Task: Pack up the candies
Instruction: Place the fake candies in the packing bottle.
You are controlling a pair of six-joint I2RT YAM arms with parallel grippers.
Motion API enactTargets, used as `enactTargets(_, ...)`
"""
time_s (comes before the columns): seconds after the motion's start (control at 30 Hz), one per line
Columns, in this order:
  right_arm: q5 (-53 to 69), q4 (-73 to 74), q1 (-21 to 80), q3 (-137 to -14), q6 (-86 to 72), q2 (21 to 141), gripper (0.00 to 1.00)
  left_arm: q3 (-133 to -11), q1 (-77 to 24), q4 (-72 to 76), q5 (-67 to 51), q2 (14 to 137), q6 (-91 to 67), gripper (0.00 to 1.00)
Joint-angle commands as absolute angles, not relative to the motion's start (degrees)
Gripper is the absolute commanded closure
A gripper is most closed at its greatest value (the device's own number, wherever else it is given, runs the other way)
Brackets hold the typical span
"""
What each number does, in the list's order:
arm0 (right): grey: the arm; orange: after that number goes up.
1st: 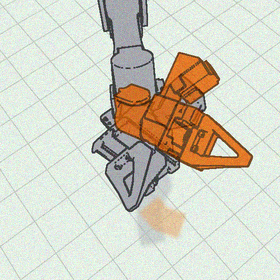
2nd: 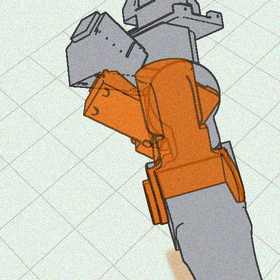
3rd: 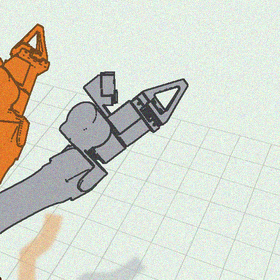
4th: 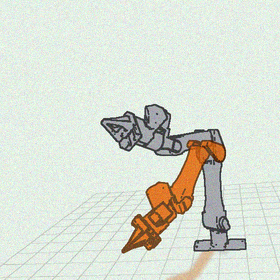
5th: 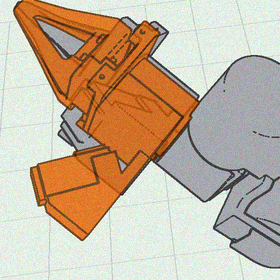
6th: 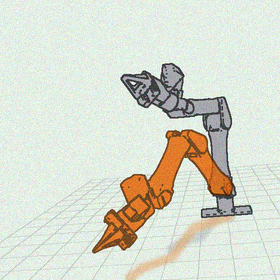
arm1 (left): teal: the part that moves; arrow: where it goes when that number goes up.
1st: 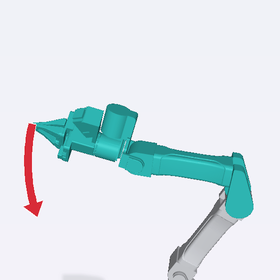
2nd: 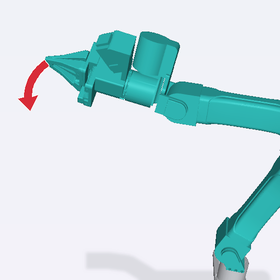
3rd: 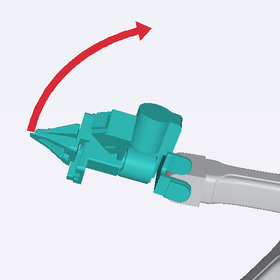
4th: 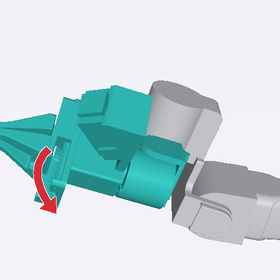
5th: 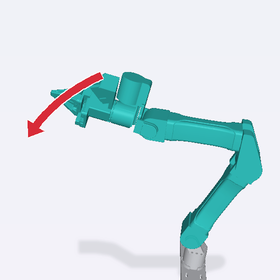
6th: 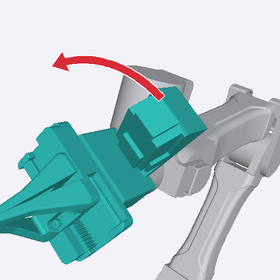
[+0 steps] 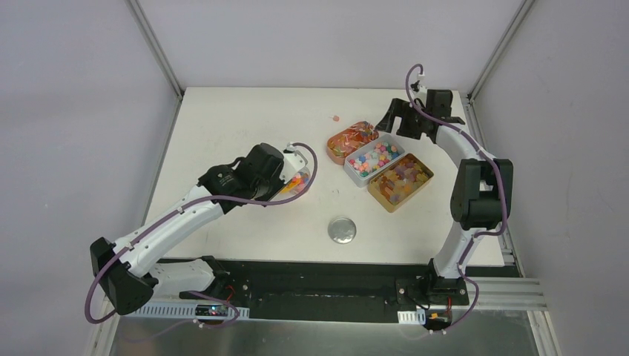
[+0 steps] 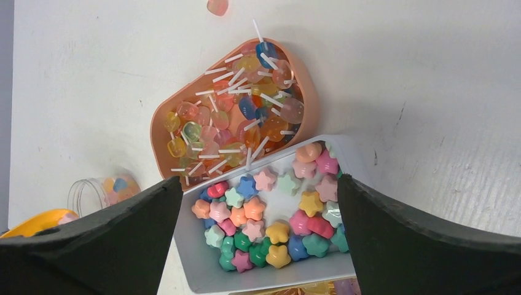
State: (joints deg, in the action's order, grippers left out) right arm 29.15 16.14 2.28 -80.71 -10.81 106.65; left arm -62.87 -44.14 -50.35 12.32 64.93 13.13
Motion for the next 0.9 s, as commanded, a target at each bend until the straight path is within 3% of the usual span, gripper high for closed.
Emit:
enactTargets(0.0,28.5,14.1,1.7,-80.1,-9.9,102.8,0.00,-66.3,-43.6,-52.1,11.5,65.6,15.6,1.00)
enactTargets(0.87,26.9,13.7,1.4,-77.6,-9.9,100.9,0.00,-76.1,-43.7,-61.0,13.6,74.1,17.9,1.00)
